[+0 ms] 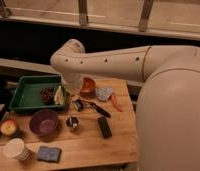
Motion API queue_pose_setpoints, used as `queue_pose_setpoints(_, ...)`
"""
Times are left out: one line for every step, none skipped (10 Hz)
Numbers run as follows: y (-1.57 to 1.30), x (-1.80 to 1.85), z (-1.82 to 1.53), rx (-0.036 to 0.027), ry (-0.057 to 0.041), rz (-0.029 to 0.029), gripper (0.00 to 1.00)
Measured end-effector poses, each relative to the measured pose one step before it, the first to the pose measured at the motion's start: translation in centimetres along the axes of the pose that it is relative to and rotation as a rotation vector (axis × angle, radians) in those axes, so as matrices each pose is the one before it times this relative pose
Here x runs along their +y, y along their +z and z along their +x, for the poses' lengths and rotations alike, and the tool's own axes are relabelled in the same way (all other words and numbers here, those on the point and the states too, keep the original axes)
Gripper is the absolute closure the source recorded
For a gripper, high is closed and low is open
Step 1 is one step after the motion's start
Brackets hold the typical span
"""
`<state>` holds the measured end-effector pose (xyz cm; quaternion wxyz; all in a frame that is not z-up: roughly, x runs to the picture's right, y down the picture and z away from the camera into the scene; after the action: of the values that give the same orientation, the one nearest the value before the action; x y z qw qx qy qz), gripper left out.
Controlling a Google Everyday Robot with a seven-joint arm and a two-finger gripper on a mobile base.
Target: Place fork in purple bowl
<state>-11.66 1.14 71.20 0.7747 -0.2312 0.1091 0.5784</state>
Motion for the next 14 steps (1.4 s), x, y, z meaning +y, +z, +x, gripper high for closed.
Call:
queue_pose_setpoints(-0.039, 1.502, 0.506, 0.02055, -0.03981, -0.03365, 1.00)
queue_pose_setpoints(0.224, 1.492, 0.371, 0.02858, -0.03715, -0.04629, 1.00)
queue_pose_setpoints(0.508, 1.546, 0.337, 0.03805, -0.04160, -0.05032, 1.00)
queue_pose_setpoints(0.360, 0.971, 0.065, 0.01999, -0.02414, -0.02909, 1.00)
queue_pose_setpoints(0.457, 0.886, 0.125, 0.02298, -0.02632, -0.02536, 1.00)
queue_pose_setpoints(0.725, 1.349, 0.286, 0.03206, -0.03025, -0.03737, 1.00)
queue_pose_setpoints(0.854, 1.352, 0.089, 0.02876, -0.02638, -0.03435, 1.00)
queue_pose_setpoints(0.833, 0.866, -0.096, 0.02320, -0.01933, -0.02382, 1.00)
queue_pose_setpoints(1.595, 0.722, -0.164, 0.03161, -0.01826, -0.02764, 1.00)
queue_pose_setpoints(1.531, 0.078, -0.279, 0.02347, -0.00615, -0.01280, 1.00)
queue_pose_setpoints(1.200, -0.050, -0.290, 0.01606, -0.00171, -0.00789, 1.00)
queue_pose_setpoints(1.940, -0.216, -0.558, 0.02478, 0.00317, -0.00955, 1.00)
queue_pose_setpoints(1.247, -0.796, -0.424, 0.01766, 0.01379, -0.00235, 0.98)
queue_pose_setpoints(0.571, -0.491, -0.304, 0.01039, 0.01122, -0.00233, 0.92)
